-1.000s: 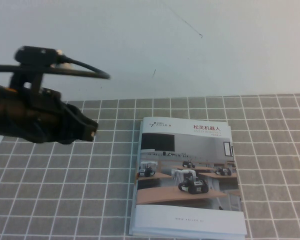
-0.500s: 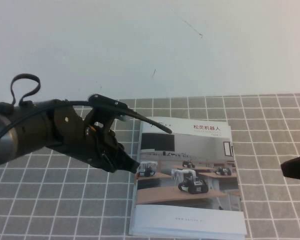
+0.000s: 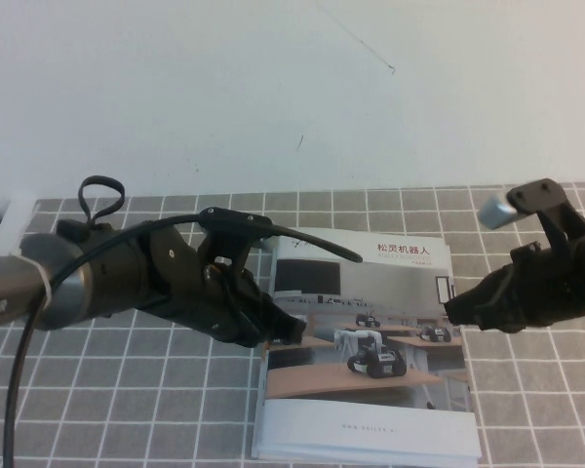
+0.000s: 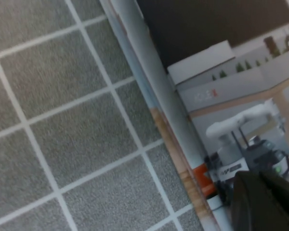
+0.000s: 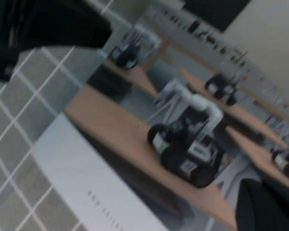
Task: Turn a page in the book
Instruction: Open the closed book
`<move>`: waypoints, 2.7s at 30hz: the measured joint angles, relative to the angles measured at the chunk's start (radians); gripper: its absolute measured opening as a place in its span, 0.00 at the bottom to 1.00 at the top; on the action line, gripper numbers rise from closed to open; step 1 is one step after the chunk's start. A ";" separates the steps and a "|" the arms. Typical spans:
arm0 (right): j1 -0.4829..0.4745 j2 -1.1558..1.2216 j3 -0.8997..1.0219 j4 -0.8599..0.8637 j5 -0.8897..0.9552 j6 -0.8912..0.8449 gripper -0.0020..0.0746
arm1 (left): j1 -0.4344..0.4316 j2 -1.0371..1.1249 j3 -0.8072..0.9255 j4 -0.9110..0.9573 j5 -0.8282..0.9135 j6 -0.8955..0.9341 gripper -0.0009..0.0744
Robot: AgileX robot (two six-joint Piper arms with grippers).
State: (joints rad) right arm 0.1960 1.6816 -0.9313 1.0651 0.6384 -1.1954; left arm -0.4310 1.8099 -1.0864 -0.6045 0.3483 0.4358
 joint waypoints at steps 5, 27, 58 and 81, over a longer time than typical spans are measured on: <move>0.000 0.039 -0.007 0.107 -0.118 0.023 0.02 | 0.000 0.044 -0.002 -0.028 0.015 0.019 0.01; 0.000 0.226 -0.009 0.116 -0.098 0.134 0.46 | 0.000 0.096 -0.019 -0.064 0.049 0.074 0.01; -0.002 0.251 -0.168 -0.292 0.024 0.476 0.62 | 0.000 0.103 -0.019 -0.152 0.045 0.080 0.01; 0.000 0.252 -0.168 -0.274 0.081 0.494 0.64 | 0.000 0.107 -0.019 -0.176 0.041 0.101 0.01</move>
State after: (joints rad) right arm 0.1960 1.9340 -1.0997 0.7916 0.7196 -0.7011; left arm -0.4310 1.9166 -1.1051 -0.7807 0.3896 0.5368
